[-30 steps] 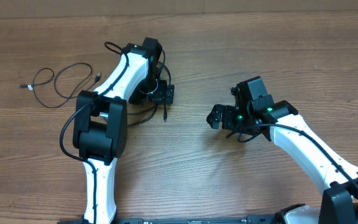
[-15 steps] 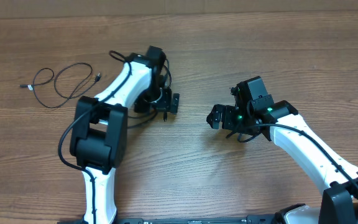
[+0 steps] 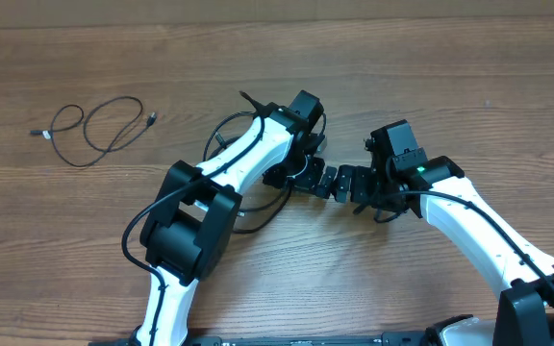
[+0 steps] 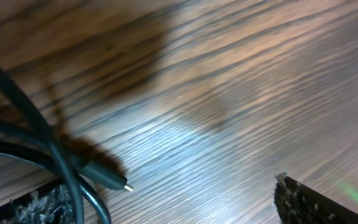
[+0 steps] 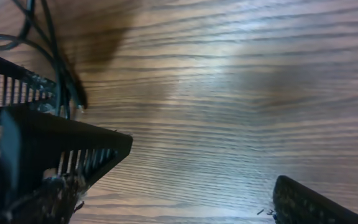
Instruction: Untangle cables
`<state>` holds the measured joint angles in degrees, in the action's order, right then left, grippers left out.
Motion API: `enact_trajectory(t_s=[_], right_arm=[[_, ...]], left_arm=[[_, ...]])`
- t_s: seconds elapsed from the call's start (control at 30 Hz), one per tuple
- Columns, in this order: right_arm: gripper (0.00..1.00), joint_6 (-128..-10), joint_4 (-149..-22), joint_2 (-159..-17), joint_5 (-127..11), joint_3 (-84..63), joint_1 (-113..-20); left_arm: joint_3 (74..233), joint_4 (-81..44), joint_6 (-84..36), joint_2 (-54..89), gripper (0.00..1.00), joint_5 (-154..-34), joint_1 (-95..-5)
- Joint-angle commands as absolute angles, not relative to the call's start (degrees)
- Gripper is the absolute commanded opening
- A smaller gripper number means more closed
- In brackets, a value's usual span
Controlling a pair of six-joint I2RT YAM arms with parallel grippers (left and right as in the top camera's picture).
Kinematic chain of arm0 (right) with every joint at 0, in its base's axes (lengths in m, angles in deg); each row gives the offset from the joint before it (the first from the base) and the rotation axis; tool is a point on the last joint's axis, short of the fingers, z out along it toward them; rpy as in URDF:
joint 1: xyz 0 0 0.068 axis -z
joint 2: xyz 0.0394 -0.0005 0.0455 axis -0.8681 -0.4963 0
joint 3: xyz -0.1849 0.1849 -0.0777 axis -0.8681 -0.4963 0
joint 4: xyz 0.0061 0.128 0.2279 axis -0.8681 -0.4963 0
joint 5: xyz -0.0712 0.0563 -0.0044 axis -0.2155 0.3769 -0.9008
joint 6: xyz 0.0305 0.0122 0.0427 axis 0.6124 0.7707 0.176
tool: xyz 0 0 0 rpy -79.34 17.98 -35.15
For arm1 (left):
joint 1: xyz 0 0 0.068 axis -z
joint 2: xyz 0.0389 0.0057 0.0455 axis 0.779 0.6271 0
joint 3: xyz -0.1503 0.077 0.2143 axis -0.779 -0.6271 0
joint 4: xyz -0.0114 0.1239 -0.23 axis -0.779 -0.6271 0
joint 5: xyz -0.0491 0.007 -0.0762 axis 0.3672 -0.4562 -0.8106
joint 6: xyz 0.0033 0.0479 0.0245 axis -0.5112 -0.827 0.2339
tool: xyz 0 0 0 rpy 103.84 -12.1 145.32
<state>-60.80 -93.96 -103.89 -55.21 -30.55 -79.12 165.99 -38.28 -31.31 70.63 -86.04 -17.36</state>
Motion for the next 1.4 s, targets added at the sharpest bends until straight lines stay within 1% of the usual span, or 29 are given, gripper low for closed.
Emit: enact_trajectory(t_s=[0.0,0.1,0.23,0.33,0.4,0.5,0.53,0.57,0.67,0.73,0.77,1.03,1.17,1.37], right_arm=[[1.00,-60.49,-91.36,-103.95,-52.11,-29.78,-79.99],[1.00,-60.49,-91.36,-103.95,-52.11,-29.78,-79.99],[1.00,-60.49,-91.36,-103.95,-52.11,-29.78,-79.99],[1.00,-60.49,-91.36,-103.95,-52.11,-29.78,-79.99],[1.00,-60.49,-91.36,-103.95,-52.11,-29.78,-79.99],[1.00,-60.49,-91.36,-103.95,-52.11,-29.78,-79.99],[1.00,-60.49,-91.36,-103.95,-52.11,-29.78,-79.99],[1.00,-60.49,-91.36,-103.95,-52.11,-29.78,-79.99],[1.00,-60.49,-91.36,-103.95,-52.11,-29.78,-79.99],[1.00,-60.49,-91.36,-103.95,-52.11,-29.78,-79.99],[1.00,-60.49,-91.36,-103.95,-52.11,-29.78,-79.99],[1.00,-60.49,-91.34,-103.95,-52.11,-29.78,-79.99],[1.00,-60.49,-91.36,-103.95,-52.11,-29.78,-79.99],[1.00,-60.49,-91.36,-103.95,-52.11,-29.78,-79.99]], left_arm=[[162.64,-37.55,-31.53,75.83,0.96,-94.61,-10.98],[163.25,-37.77,-31.07,75.57,0.92,-94.61,-11.07],[164.87,-38.45,-30.92,73.56,0.90,-94.61,-11.90],[166.23,-38.49,-30.92,68.44,0.90,-93.73,-12.93],[166.34,-38.52,-30.55,65.80,0.91,-90.89,-13.36],[166.34,-39.91,-27.10,61.45,0.93,-81.69,-14.65],[166.34,-41.84,-25.26,59.72,0.94,-76.97,-15.59],[166.34,-43.41,-24.15,58.80,0.94,-74.78,-16.29],[166.34,-46.69,-23.03,58.06,0.95,-72.05,-17.95],[166.12,-49.82,-21.87,58.10,1.00,-68.03,-20.05],[166.10,-50.71,-21.26,58.10,1.00,-66.96,-20.69],[165.77,-52.18,-21.11,58.12,0.99,-65.51,-25.47],[165.75,-52.18,-21.09,58.12,1.00,-61.36,-26.08],[165.72,-52.20,-21.11,58.12,1.00,-61.38,-26.08]])
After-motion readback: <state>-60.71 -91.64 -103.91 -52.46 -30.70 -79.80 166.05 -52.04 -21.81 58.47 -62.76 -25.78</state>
